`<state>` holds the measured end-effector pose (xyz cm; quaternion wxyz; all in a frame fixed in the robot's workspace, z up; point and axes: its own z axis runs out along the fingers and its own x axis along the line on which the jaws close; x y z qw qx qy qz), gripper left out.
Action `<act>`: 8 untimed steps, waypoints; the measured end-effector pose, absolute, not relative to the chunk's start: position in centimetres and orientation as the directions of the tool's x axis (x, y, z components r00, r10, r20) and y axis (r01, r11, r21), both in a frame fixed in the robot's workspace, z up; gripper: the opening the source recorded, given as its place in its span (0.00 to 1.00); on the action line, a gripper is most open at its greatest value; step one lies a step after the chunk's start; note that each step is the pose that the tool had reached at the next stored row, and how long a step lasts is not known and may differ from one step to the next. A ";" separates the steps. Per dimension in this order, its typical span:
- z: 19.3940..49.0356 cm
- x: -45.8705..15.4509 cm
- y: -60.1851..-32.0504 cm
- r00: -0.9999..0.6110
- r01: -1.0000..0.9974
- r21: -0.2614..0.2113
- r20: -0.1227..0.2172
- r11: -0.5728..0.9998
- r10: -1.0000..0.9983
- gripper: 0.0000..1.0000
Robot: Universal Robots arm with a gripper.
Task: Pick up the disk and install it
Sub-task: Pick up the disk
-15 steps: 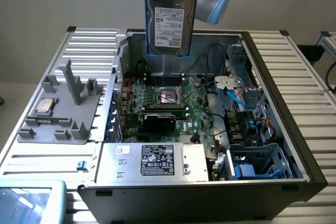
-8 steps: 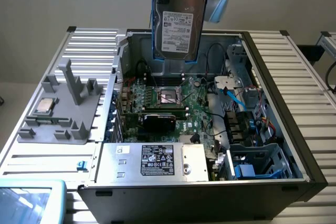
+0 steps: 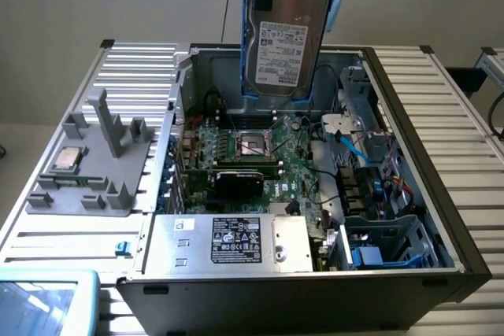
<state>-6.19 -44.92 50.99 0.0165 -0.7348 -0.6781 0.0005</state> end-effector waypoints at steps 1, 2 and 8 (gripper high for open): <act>51.0 -6.2 -44.9 0.080 0.996 -0.025 0.022 -0.080 0.997 0.37; 51.0 -6.2 -44.9 0.080 0.996 -0.025 0.022 -0.080 0.997 0.37; 51.0 -6.2 -44.9 0.080 0.997 -0.023 0.021 -0.080 0.997 0.37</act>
